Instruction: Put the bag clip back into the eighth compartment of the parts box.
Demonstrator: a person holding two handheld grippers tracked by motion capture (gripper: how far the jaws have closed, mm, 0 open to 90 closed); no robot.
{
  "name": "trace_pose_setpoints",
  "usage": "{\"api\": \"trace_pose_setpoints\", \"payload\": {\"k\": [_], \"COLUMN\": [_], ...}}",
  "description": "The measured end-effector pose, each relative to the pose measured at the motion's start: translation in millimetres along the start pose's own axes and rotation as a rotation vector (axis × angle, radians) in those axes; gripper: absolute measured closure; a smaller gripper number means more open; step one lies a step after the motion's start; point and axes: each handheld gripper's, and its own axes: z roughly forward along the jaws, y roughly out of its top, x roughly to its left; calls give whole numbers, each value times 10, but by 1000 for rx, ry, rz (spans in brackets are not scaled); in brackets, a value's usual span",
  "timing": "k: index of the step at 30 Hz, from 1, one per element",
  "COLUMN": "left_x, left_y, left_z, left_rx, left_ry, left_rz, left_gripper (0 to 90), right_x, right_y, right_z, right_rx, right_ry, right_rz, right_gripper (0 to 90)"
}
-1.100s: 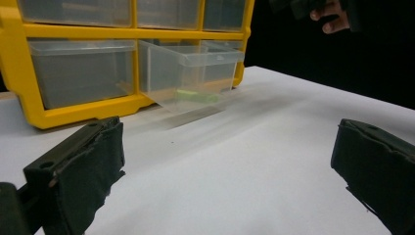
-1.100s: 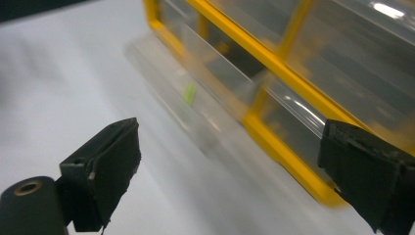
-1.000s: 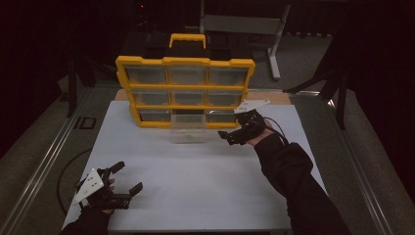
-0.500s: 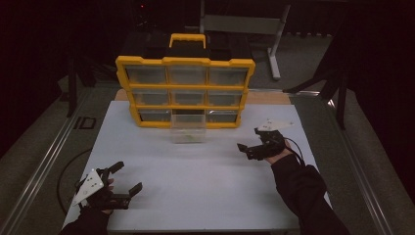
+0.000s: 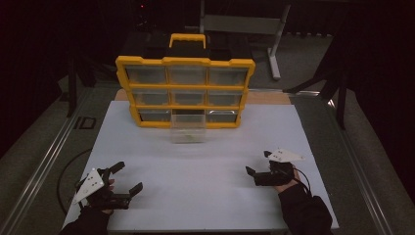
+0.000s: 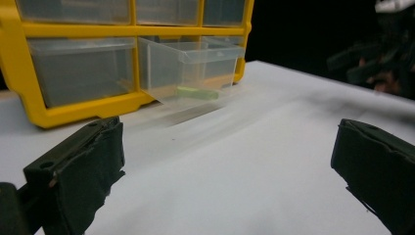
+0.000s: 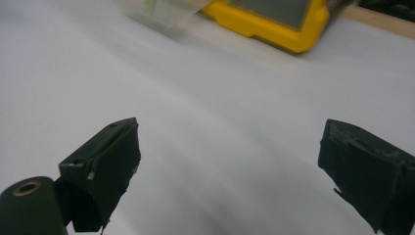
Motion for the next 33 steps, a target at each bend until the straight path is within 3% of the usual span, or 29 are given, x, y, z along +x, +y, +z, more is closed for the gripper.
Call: {"api": "trace_pose_setpoints", "payload": {"k": [1,3,4,5,6,7,8,9,10,11,12,13,14,15,16,18,19,20,21,22,23,24,25,26,28,29,31,33], "left_x": [-26,-22,-34,-26,-26,-57,-57,-53,-63,-84,-89,-89,-107,-115,-142,-148,-163,-151,-151,-148,-138,-126,-137,-141,-121,-94,-79,-53], "left_y": [-1,5,6,9,9,15,15,20,31,26,54,54,52,53,72,66,63,54,54,63,51,60,69,55,61,37,35,26], "left_z": [1,9,11,14,14,14,14,17,22,16,22,22,23,20,17,15,23,26,26,33,31,31,31,23,23,21,25,18], "left_rx": [4,9,9,8,8,13,13,16,31,18,23,23,15,7,24,10,37,28,28,61,43,36,53,23,42,17,36,16], "left_ry": [7,-5,-2,3,3,-7,-7,7,8,-8,-5,-5,-27,-18,-11,-16,-25,-19,-19,-14,-45,-25,-11,-24,-16,-29,-16,-9], "left_rz": [50,10,31,2,2,60,60,13,19,58,1,1,40,23,34,49,99,62,62,46,50,1,30,62,14,0,-15,-31], "left_gripper": [0,0,0,0,0,0,0,0,0,0,0,0,0,0,0,0,0,0,0,0,0,0,0,0,0,0,0,0], "right_x": [5,32,38,54,56,66,66,70,65,66,65,69,77,77,72,51,53,38,38,22,22,8,-6,-9,-58,-95,-113,-130], "right_y": [-35,-138,-171,-213,-244,-300,-300,-362,-386,-416,-431,-453,-465,-465,-482,-503,-528,-550,-550,-592,-592,-606,-619,-621,-628,-634,-639,-638], "right_z": [-11,-93,-126,-145,-143,-165,-165,-177,-189,-195,-197,-216,-231,-231,-287,-328,-354,-370,-370,-400,-400,-415,-432,-445,-499,-527,-535,-520], "right_rx": [15,-9,-22,-40,-2,-16,-16,13,-1,-14,24,7,5,5,2,17,1,-6,-6,8,8,4,1,5,-34,-41,-64,-95], "right_ry": [-7,-36,-34,-63,-62,-78,-78,-83,-82,-84,-85,-94,-92,-92,-119,-117,-137,-123,-123,-148,-148,-142,-150,-169,-172,-194,-187,-210], "right_rz": [-5,1,15,16,3,11,11,3,21,27,15,22,23,23,13,14,15,23,23,20,20,29,32,20,47,61,81,96], "right_gripper": [83,83,84,83,83,84,84,83,83,83,83,83,83,83,83,83,83,83,83,83,83,83,83,83,83,83,83,83]}}
